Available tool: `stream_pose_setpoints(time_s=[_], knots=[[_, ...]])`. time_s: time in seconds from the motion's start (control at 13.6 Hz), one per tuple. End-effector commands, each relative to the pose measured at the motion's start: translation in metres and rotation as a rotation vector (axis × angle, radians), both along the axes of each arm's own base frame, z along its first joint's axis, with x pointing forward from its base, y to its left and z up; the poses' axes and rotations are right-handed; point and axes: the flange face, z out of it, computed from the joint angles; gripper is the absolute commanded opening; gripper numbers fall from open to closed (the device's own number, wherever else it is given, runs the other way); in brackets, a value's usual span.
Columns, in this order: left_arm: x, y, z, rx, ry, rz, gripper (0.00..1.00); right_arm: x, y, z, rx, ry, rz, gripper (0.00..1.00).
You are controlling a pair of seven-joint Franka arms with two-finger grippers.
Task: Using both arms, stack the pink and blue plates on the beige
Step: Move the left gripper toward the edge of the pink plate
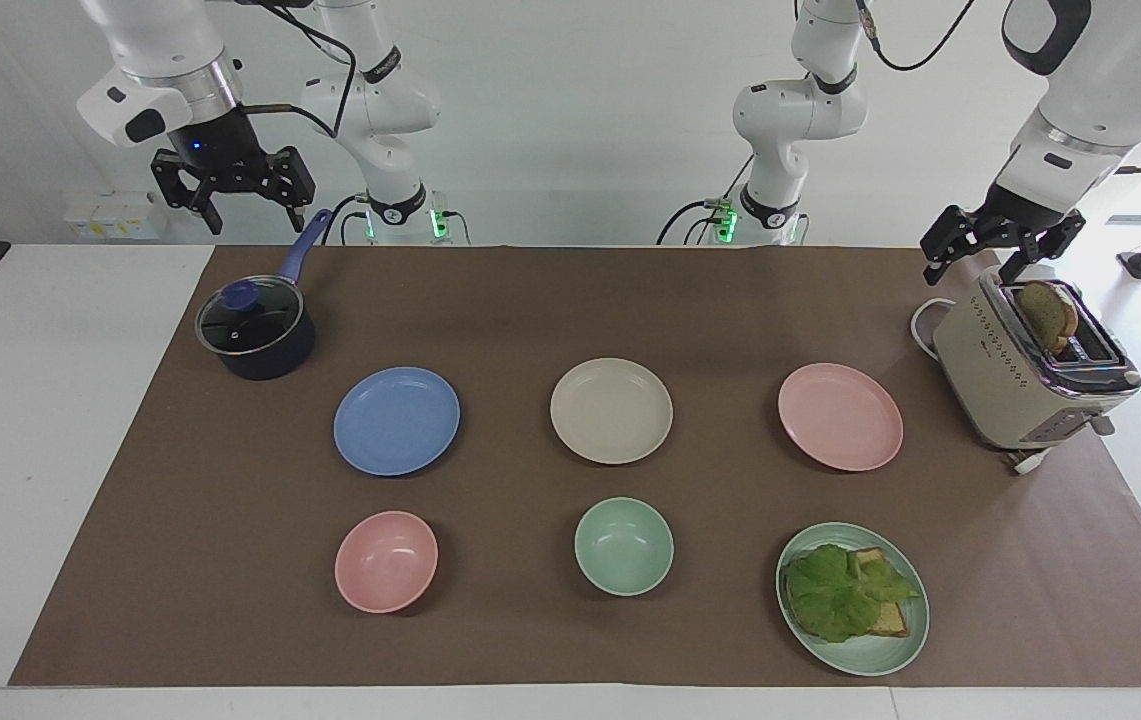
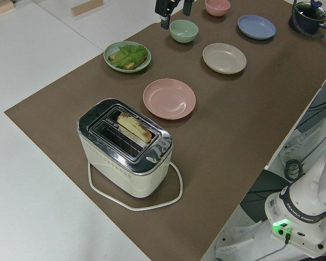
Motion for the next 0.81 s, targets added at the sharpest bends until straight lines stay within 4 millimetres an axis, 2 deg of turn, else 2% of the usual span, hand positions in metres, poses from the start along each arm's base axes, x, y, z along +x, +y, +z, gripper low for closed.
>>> stream_pose_setpoints(time_s=[0.0, 0.15, 0.37, 0.59, 0.73], knots=[[-0.005, -0.002, -0.005, 0.008, 0.002, -0.001, 1.0, -0.001, -0.005, 0.004, 0.02, -0.012, 0.002, 1.0], [-0.007, 0.004, -0.008, 0.008, 0.012, -0.001, 1.0, -0.001, -0.009, 0.004, 0.021, -0.015, 0.003, 1.0], [-0.004, 0.005, -0.032, 0.008, 0.027, -0.004, 1.0, -0.002, -0.012, 0.003, 0.001, -0.012, -0.003, 1.0], [0.003, 0.019, -0.07, 0.008, 0.015, 0.022, 1.0, -0.001, -0.009, 0.002, 0.004, -0.019, -0.004, 1.0], [0.008, 0.028, -0.103, 0.007, -0.006, 0.045, 1.0, -0.001, -0.009, 0.002, 0.004, -0.024, -0.002, 1.0]])
